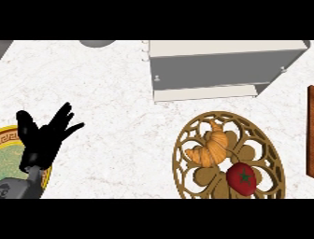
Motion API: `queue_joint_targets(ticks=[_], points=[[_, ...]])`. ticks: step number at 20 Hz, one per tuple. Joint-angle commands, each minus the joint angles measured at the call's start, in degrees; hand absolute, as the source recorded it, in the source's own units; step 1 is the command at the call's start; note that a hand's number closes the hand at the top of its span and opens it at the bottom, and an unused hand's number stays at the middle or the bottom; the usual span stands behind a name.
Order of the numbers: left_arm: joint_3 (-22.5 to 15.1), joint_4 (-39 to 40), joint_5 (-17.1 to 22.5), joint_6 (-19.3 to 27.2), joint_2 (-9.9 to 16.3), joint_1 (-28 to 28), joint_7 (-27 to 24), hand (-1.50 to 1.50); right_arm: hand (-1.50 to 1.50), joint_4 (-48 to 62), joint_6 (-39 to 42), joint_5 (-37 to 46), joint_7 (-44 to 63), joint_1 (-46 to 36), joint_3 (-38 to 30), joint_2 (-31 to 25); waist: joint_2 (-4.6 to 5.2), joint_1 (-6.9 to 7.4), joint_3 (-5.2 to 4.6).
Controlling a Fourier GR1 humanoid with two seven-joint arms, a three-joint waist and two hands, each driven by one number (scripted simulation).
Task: Pick the tomato from the placemat and place it in the tiered shelf
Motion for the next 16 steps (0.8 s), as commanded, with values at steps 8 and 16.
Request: queue_joint_targets(ticks=[8,16], points=[[0.19,3.72,-0.78,-0.82,-1.31,1.86,-2.06,0.00,-1.50,4.32,9.88,22.85,17.30,-8.14,7.00,14.21,-0.14,-1.33,-0.07],[0.76,2.70,-0.66,-0.08,-1.68,0.02,1.00,0.00,-1.50,12.60,12.44,29.17,17.32,-15.36,8.29,21.90,-0.24,-1.99,0.12]])
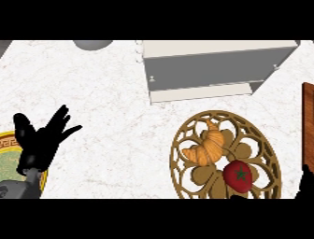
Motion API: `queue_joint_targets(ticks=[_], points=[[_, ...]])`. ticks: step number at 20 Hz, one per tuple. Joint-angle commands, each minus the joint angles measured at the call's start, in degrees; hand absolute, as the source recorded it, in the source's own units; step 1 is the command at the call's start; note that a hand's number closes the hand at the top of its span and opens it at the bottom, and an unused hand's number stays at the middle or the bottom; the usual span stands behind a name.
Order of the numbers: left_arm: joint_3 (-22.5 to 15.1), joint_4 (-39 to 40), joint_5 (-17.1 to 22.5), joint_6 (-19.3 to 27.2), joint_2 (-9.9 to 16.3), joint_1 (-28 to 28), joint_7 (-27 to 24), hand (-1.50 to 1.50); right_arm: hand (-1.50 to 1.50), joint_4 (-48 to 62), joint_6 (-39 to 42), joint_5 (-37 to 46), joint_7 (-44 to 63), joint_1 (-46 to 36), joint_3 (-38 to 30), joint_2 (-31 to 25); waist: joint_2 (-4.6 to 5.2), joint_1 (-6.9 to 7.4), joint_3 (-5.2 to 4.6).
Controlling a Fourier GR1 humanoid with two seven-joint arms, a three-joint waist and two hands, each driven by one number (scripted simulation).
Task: Pick the tomato from the placemat and place it in the tiered shelf
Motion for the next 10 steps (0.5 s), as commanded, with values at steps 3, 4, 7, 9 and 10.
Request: queue_joint_targets(ticks=[3,4,7,9,10], points=[[0.90,1.29,-0.11,-0.72,0.35,1.62,-0.29,0.00,-1.50,5.40,2.13,3.06,13.34,-3.89,-0.34,2.16,0.02,-0.71,-0.18],[0.87,0.12,-0.04,-0.48,1.13,0.31,1.95,0.00,-1.50,6.28,4.20,2.61,13.34,-6.42,-3.14,2.17,0.16,-0.45,-0.18],[-0.44,0.23,-0.93,0.60,-1.76,2.36,-0.20,0.00,-1.50,7.76,4.56,2.82,13.34,-7.40,-3.00,2.20,0.07,-0.56,-0.19],[1.21,-0.49,0.78,-2.22,0.95,2.13,1.31,0.00,-1.50,11.27,3.37,3.21,13.33,-9.18,-5.06,2.21,0.05,-0.42,-0.13],[-0.02,2.24,-1.40,0.20,-1.26,1.21,0.49,0.00,-1.50,9.61,4.93,3.62,13.33,-8.52,-4.08,2.21,0.05,-1.21,-0.16]])
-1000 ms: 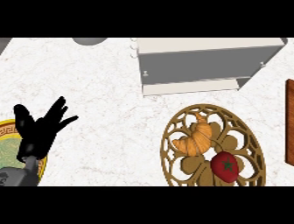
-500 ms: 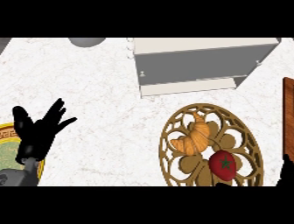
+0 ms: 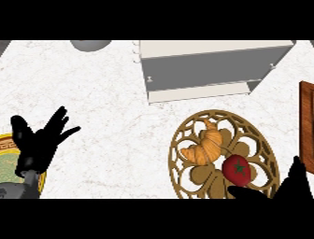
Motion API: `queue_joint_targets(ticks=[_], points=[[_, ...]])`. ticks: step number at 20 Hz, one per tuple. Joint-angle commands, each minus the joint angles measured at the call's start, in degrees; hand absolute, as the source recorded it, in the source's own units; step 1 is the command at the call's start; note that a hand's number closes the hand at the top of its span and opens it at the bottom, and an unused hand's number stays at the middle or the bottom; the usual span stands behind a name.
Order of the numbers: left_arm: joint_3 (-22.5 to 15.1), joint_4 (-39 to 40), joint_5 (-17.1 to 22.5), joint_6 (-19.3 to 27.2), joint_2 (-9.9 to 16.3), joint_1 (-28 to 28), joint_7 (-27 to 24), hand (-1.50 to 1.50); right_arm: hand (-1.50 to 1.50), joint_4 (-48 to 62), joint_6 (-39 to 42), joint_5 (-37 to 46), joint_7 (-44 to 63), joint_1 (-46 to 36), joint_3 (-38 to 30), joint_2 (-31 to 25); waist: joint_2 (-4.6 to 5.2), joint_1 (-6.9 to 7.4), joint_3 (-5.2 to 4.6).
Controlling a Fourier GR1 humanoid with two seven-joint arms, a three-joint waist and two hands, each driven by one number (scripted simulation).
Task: Pick the tomato from the placemat and place it in the tiered shelf
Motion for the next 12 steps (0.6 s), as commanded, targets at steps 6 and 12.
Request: queue_joint_targets(ticks=[6,12], points=[[0.91,3.89,-0.43,-1.43,-0.47,-0.11,0.21,0.00,-1.50,4.86,0.05,1.22,13.63,-7.50,-0.99,0.18,0.14,-0.53,-0.21],[-0.22,-0.03,-1.39,-0.07,-1.46,2.09,2.09,0.00,-1.50,12.61,-5.50,0.80,10.85,-9.28,-2.08,0.17,0.06,-0.07,-0.11]])
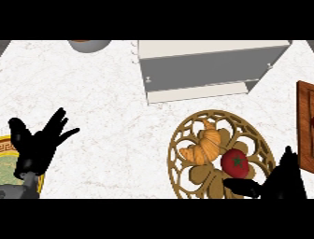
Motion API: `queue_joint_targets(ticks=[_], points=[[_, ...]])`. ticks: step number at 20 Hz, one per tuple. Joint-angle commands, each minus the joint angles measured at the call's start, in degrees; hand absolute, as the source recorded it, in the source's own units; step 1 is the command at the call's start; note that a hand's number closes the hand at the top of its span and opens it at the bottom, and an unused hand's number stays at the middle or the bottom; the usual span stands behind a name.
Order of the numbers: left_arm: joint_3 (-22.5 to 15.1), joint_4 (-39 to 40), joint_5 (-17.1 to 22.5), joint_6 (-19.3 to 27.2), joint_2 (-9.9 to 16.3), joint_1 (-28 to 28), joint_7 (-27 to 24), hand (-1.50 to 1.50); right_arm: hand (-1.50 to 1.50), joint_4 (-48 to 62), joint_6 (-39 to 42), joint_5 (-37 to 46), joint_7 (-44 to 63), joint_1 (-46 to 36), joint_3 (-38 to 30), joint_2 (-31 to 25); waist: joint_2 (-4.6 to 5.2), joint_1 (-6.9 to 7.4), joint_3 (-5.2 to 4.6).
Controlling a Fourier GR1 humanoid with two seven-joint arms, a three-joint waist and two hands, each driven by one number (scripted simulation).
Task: Pick the tomato from the placemat and place it in the tiered shelf
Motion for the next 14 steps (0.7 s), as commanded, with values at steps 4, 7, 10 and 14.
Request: queue_joint_targets(ticks=[4,7,10,14], points=[[0.16,2.99,-0.80,0.04,-1.14,-1.77,1.05,0.00,1.50,6.78,5.84,-9.29,6.93,-3.89,2.12,0.28,0.75,0.21,-0.06],[-0.71,5.57,-2.90,0.11,-2.77,-1.19,-1.77,0.00,1.50,7.72,4.33,-8.22,7.75,-7.27,4.15,0.26,0.59,0.02,-0.10],[1.89,3.05,-0.45,-1.22,-0.26,-3.49,4.23,0.00,1.50,3.67,4.47,-7.88,6.99,-6.53,3.29,0.22,0.38,-0.32,-0.08],[-1.54,1.32,-3.94,1.01,-3.88,-0.38,1.35,0.00,1.50,11.90,-3.35,-4.65,9.88,-13.31,8.87,0.22,0.46,0.48,-0.07]])
